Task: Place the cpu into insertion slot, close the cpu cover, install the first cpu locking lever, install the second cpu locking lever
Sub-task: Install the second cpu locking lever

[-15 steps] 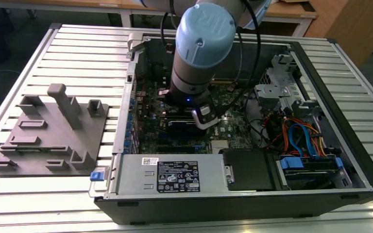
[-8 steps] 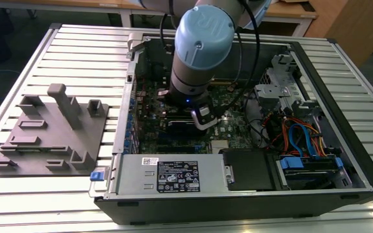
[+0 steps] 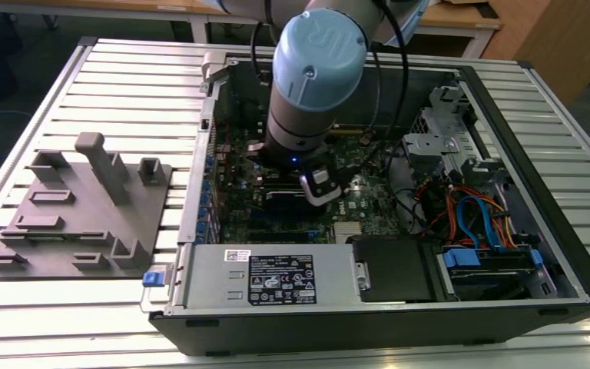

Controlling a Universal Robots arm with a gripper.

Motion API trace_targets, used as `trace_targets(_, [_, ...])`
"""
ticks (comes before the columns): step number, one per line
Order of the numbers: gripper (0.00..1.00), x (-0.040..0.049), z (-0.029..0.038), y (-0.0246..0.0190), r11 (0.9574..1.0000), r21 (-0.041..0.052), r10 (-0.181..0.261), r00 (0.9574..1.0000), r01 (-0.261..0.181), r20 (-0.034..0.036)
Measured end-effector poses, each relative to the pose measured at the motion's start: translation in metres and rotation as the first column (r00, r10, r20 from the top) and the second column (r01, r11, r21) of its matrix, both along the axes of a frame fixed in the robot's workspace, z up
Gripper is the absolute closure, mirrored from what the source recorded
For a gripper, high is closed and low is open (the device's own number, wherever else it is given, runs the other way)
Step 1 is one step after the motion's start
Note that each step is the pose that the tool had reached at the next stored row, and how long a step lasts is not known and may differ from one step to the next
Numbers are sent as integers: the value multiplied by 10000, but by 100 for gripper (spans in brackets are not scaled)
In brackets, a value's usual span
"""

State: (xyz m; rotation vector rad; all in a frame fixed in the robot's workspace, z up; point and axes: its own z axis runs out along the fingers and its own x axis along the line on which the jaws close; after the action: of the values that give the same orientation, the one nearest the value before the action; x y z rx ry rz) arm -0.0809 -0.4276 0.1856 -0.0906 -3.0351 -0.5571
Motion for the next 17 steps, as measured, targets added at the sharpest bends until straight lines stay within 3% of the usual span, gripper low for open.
trace_targets(6, [90,-20,29,1,10000,4,-1,10000,1,2])
trace_targets(17, [90,-38,216,1,10000,1,0,10000,0,0])
